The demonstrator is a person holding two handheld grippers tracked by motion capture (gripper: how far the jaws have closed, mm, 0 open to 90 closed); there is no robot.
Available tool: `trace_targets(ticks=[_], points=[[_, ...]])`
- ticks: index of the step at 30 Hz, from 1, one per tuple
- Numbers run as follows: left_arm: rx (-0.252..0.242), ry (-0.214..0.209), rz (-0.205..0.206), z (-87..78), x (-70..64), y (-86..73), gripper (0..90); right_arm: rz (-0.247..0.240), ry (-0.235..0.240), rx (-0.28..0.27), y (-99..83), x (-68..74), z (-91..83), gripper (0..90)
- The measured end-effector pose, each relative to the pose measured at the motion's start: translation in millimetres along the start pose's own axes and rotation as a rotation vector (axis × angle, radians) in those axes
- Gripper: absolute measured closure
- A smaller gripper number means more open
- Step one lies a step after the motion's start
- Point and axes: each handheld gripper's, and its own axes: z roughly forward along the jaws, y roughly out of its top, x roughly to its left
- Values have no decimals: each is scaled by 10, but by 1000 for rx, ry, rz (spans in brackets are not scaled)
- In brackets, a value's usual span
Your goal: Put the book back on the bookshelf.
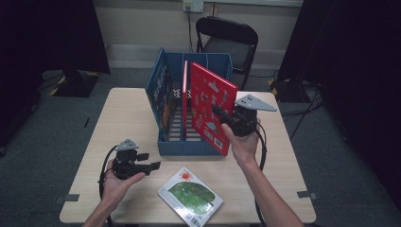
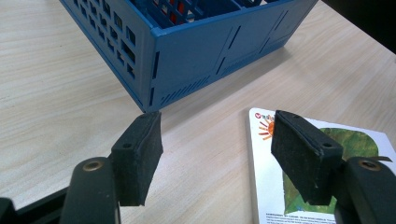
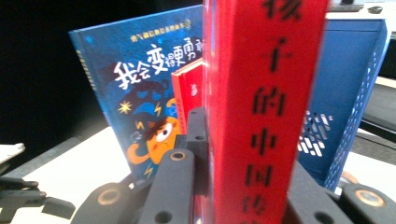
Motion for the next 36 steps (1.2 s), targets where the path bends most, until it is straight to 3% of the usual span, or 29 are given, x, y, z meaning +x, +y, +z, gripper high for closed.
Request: trace_targets(ticks=[21, 33, 36], points=[[-6, -3, -2, -8, -6, -1, 334, -10, -156, 19, 39, 165, 554, 806], [-9, -2, -4, -10, 5, -1, 333, 9, -247, 6, 51, 205, 840, 806], [-11, -3, -6, -11, 3, -1, 333, 24, -278, 25, 18, 214, 956, 806]])
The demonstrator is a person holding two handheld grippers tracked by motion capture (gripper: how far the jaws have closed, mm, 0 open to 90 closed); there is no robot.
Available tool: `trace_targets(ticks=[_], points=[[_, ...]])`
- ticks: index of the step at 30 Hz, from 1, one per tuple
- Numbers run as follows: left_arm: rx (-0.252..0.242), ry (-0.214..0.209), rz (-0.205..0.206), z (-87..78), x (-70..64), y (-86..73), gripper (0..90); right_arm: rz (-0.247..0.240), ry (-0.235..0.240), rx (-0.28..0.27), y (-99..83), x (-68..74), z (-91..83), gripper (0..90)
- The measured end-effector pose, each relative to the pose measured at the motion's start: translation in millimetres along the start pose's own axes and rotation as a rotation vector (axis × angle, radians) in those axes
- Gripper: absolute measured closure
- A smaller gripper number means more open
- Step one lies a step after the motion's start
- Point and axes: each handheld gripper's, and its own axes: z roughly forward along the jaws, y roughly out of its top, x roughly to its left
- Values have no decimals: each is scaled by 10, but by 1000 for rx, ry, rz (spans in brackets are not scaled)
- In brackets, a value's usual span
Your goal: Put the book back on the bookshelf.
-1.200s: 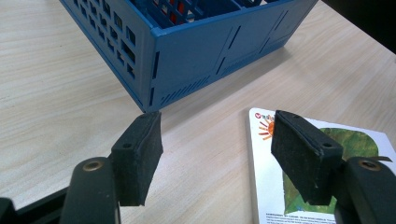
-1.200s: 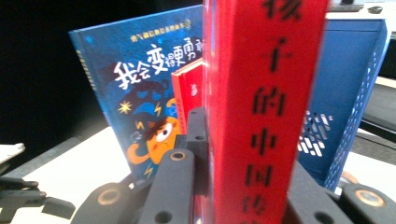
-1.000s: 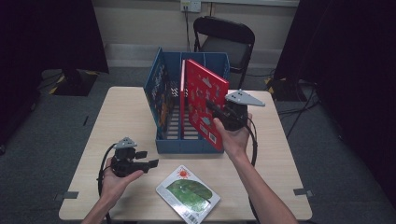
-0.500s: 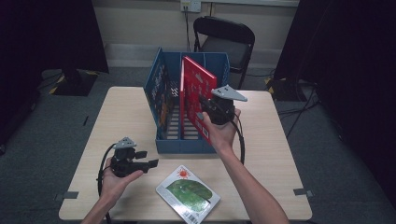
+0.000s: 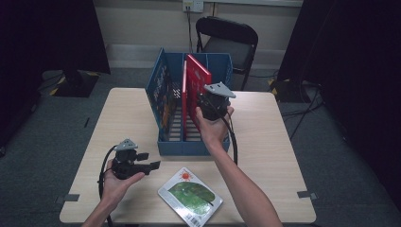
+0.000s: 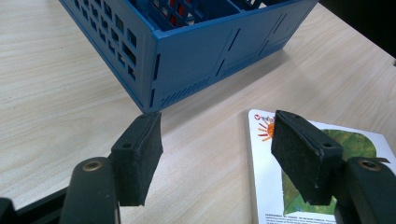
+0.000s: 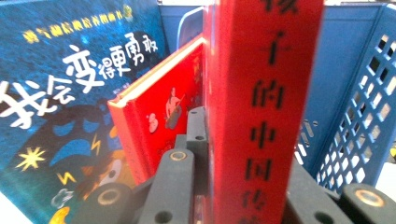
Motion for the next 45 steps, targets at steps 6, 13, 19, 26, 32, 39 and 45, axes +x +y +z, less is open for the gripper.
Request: trace_targets(ticks=[6, 13, 19, 26, 32, 39, 45], points=[[2, -2, 0, -7, 10, -6, 333, 16, -32, -4, -42, 47, 127, 805], [1, -3, -2, 6, 16, -20, 333, 12, -57, 6, -107, 74, 233, 805], [-2, -16, 5, 9, 6, -26, 326, 26, -75, 6, -182, 101, 323, 805], [0, -25, 19, 16, -13, -30, 322, 27, -83, 20, -286, 86, 373, 805], [6, -26, 27, 16, -23, -30, 321, 26, -77, 15, -384, 89, 377, 804], [0, -22, 23, 17, -20, -29, 321, 26, -68, 17, -443, 81, 373, 803], [-2, -22, 22, 14, -18, -29, 320, 8, -59, 25, -496, 89, 314, 796]])
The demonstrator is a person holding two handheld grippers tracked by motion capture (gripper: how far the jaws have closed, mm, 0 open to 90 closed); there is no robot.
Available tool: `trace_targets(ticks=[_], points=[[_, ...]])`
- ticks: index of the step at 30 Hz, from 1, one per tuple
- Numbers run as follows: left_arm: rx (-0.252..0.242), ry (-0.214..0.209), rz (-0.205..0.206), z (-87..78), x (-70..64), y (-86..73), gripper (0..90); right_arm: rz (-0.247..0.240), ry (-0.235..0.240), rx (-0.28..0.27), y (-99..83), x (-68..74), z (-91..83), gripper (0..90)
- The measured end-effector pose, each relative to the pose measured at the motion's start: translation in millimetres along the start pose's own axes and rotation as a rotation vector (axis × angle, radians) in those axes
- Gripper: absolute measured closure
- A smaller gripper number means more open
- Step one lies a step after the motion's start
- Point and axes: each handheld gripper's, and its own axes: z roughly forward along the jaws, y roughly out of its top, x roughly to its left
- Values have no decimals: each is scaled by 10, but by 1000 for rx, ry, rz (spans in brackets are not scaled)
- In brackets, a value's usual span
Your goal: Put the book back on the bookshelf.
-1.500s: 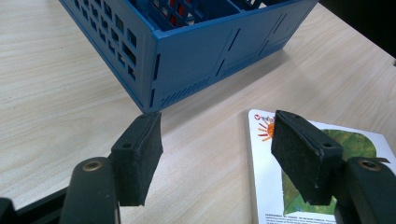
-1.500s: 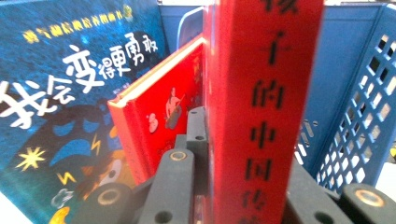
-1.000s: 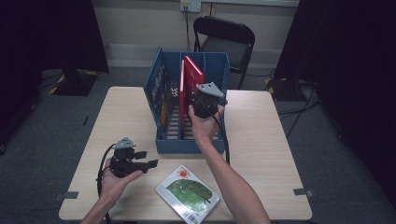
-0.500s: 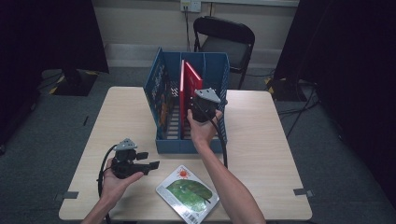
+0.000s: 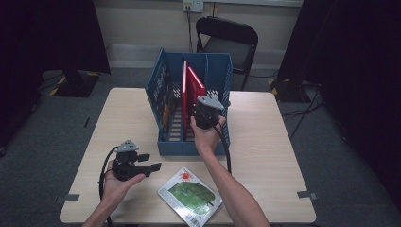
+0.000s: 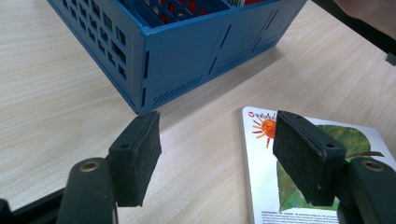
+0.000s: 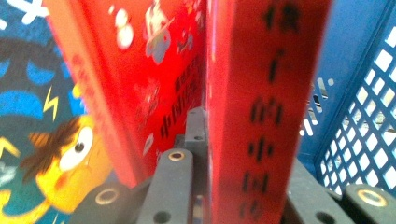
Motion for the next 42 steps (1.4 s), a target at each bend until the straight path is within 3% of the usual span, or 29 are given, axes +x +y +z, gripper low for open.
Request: trace_targets(ticks=[11, 22, 30, 42], points=[[6, -4, 4, 12, -10, 8, 320, -18, 43, 28, -182, -9, -238, 782], [7, -2, 2, 8, -9, 6, 321, -29, 91, 41, -233, -17, -291, 738], [7, 0, 4, 12, -15, 6, 321, -30, 145, 64, -365, -85, -361, 697], [9, -3, 7, 31, -29, 10, 321, -41, 225, 115, -635, -230, -566, 726]])
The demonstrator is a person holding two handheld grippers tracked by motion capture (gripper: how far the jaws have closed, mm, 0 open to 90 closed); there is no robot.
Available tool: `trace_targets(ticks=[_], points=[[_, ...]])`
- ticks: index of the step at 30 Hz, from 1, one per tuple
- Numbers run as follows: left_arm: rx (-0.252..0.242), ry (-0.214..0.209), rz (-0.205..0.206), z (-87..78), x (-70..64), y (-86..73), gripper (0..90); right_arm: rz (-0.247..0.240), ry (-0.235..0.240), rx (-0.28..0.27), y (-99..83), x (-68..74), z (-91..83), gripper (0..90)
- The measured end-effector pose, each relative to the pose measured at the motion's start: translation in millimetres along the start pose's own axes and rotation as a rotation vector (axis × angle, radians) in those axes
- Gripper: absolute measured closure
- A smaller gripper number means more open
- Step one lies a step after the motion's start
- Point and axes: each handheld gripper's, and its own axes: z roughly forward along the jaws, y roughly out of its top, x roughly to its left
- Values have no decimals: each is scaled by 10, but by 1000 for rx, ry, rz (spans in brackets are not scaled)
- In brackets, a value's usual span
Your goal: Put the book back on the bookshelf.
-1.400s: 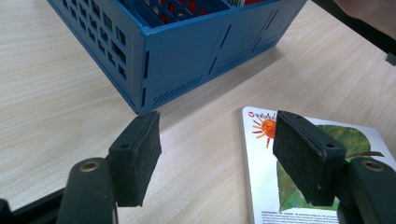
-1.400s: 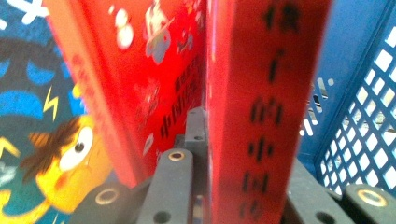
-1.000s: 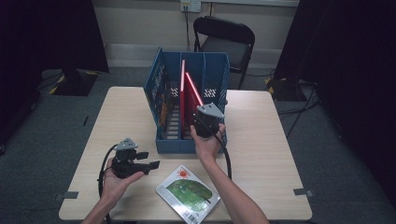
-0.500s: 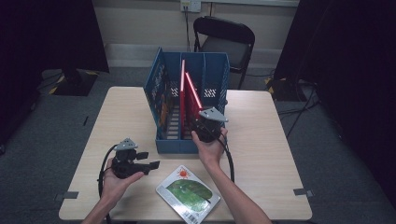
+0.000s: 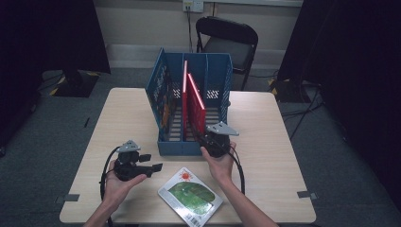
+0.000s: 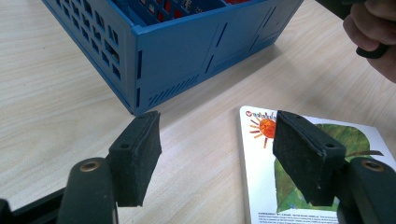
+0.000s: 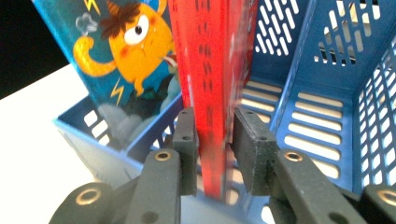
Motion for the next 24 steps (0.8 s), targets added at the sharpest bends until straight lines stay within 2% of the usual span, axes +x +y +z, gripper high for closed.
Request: trace_targets(ticks=[9, 15, 16, 24], points=[[-3, 7, -3, -3, 4, 1, 325, 2, 23, 31, -102, -27, 22, 748], [-2, 5, -4, 0, 3, 3, 325, -6, 21, 41, -86, -21, 49, 749], [-3, 6, -4, 1, 0, 4, 325, 8, 20, 45, -74, -23, 67, 750], [-3, 6, -6, 7, 2, 4, 325, 10, 8, 41, -47, 35, 146, 750]])
